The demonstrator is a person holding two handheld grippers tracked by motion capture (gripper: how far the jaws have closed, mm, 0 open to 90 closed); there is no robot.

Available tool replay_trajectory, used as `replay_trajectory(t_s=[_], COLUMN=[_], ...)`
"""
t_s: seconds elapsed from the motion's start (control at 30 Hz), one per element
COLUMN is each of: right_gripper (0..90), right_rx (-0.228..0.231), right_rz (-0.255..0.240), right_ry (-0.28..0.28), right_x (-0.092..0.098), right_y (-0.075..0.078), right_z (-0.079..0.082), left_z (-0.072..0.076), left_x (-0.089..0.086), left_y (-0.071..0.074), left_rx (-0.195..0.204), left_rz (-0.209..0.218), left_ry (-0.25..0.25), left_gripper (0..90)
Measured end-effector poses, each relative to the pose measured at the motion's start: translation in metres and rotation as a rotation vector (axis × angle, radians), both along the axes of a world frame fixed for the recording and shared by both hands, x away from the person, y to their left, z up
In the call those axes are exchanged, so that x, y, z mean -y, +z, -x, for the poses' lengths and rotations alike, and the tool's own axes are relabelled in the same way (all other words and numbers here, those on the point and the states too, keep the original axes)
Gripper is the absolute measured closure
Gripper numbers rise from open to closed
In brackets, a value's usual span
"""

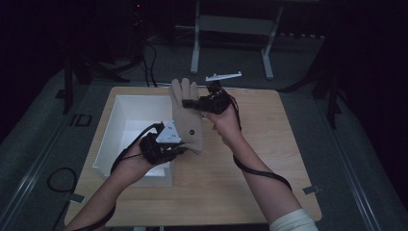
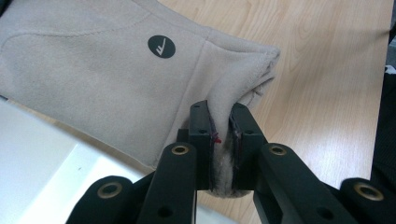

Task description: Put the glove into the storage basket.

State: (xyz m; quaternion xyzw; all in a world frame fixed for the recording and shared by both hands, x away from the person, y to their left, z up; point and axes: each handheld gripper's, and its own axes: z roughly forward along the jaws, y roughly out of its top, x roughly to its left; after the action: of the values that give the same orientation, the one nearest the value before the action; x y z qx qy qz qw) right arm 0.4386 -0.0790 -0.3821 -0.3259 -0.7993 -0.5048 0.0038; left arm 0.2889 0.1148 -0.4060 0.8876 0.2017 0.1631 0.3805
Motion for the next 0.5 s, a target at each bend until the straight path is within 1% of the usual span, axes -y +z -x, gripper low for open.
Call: replay_trajectory(t_s=[0.03,0.07,0.1,0.13,0.17,0.2,0.23,0.27,0.3,0.37,0.4,0.43,0.47,0.5], right_gripper=[64.7,64.7,64.7,64.7,64.7,64.7,64.7,64.7,64.7,64.7,64.7,64.7,64.7,64.7], right_rx=[-0.003,0.000,0.000,-0.001,-0.001,0.000,0.000,-0.004,-0.004,-0.004,-0.002,-0.002,-0.004,-0.004], right_rz=[-0.002,0.002,0.002,-0.001,-0.001,-0.001,-0.001,-0.002,-0.002,0.000,0.004,0.004,0.005,0.005], right_ry=[0.003,0.010,0.010,0.014,0.014,0.024,0.024,0.028,0.028,0.035,0.042,0.042,0.049,0.049], right_x=[-0.004,-0.012,-0.012,-0.018,-0.018,-0.025,-0.025,-0.033,-0.033,-0.041,-0.048,-0.048,-0.056,-0.056], right_y=[0.000,0.000,0.000,0.000,0.000,0.000,0.000,0.000,0.000,-0.001,-0.002,-0.002,-0.003,-0.003], right_z=[0.000,-0.001,-0.001,-0.001,-0.001,-0.001,-0.001,-0.002,-0.002,-0.001,-0.001,-0.001,-0.001,-0.001], left_z=[0.001,0.002,0.002,0.002,0.002,0.002,0.003,0.003,0.004,0.006,0.007,0.007,0.008,0.008], left_x=[-0.004,-0.011,-0.011,-0.018,-0.018,-0.021,-0.025,-0.028,-0.031,-0.037,-0.044,-0.044,-0.051,-0.051], left_y=[0.000,0.000,0.000,0.000,0.000,-0.001,-0.001,-0.001,-0.002,-0.003,-0.004,-0.004,-0.005,-0.005], left_rx=[0.003,0.003,0.003,0.003,0.003,0.001,0.001,0.000,-0.002,-0.005,-0.004,-0.004,-0.008,-0.008], left_rz=[0.001,0.001,0.001,-0.002,-0.002,-0.004,-0.003,-0.005,-0.009,-0.006,-0.010,-0.010,-0.005,-0.005], left_ry=[0.002,0.012,0.012,0.023,0.023,0.027,0.032,0.037,0.040,0.050,0.058,0.058,0.071,0.071], left_gripper=[82.4,82.4,82.4,82.4,82.4,82.4,82.4,82.4,82.4,82.4,82.3,82.3,82.4,82.4])
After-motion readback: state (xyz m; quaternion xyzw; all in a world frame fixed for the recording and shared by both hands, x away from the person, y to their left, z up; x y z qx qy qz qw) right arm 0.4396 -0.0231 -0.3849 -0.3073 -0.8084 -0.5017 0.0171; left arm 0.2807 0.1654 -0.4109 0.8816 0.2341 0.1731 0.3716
